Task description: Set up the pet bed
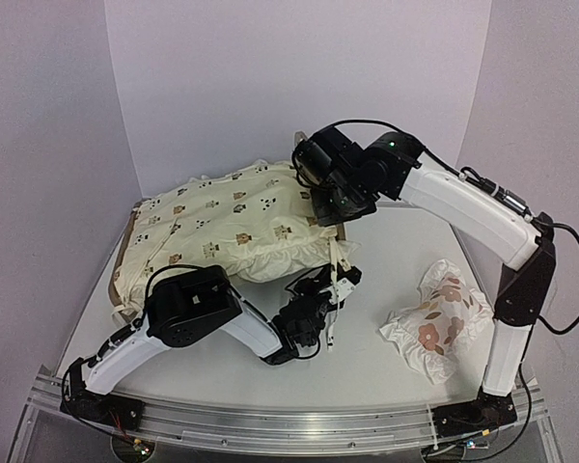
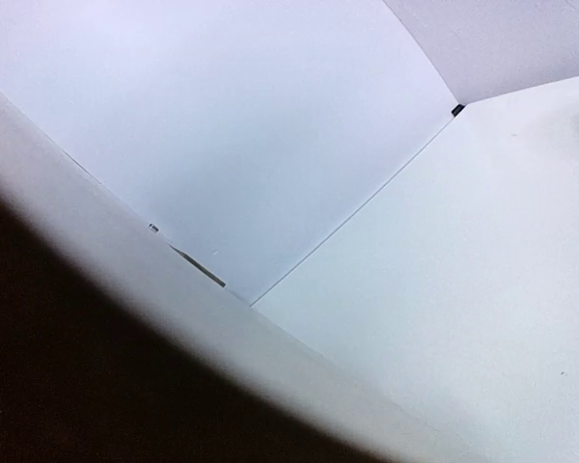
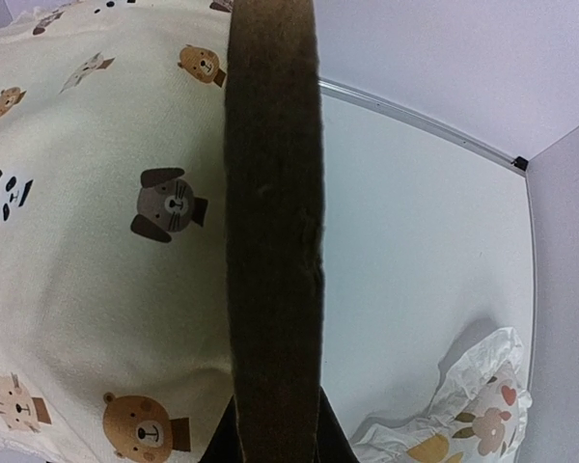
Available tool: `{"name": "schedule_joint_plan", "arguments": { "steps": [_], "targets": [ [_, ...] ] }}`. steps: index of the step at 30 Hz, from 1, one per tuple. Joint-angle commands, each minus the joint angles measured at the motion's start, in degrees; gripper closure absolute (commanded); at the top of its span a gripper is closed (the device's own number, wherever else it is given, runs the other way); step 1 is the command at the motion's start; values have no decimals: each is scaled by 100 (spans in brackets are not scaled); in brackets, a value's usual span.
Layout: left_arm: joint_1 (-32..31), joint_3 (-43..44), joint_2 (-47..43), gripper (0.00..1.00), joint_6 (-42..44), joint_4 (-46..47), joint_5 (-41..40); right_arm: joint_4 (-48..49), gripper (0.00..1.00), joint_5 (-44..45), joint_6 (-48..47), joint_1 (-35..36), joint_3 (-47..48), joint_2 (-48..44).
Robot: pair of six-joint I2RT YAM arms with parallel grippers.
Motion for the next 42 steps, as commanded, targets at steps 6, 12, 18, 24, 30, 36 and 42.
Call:
{"name": "schedule_joint_plan", "arguments": {
  "steps": [6, 12, 18, 24, 30, 36, 42],
  "targets": [
    [95, -928, -634, 100, -320, 2589, -492, 748, 100, 223, 179, 145, 354, -179],
    [65, -1600, -898, 100, -640, 2577, -584, 908, 100, 379, 140, 125, 56, -293],
    [-53, -2278, -1104, 100, -855, 2577, -431, 1151, 100, 324, 91, 51, -194, -321],
    [-393, -2930, -1381, 100, -841, 2555, -287, 1204, 100, 324, 60, -61, -137, -192],
    [-718, -3276, -1638, 100, -1259, 1906, -93, 1221, 100, 310, 90, -173, -193, -132],
    [-1004, -3824, -2063, 100, -2008, 1325, -107, 1245, 100, 279, 93, -255, -258, -120],
    [-1304, -4049, -2624, 100, -2871, -97, 532, 1262, 100, 237, 83, -391, -368, -101]
  ]
}}
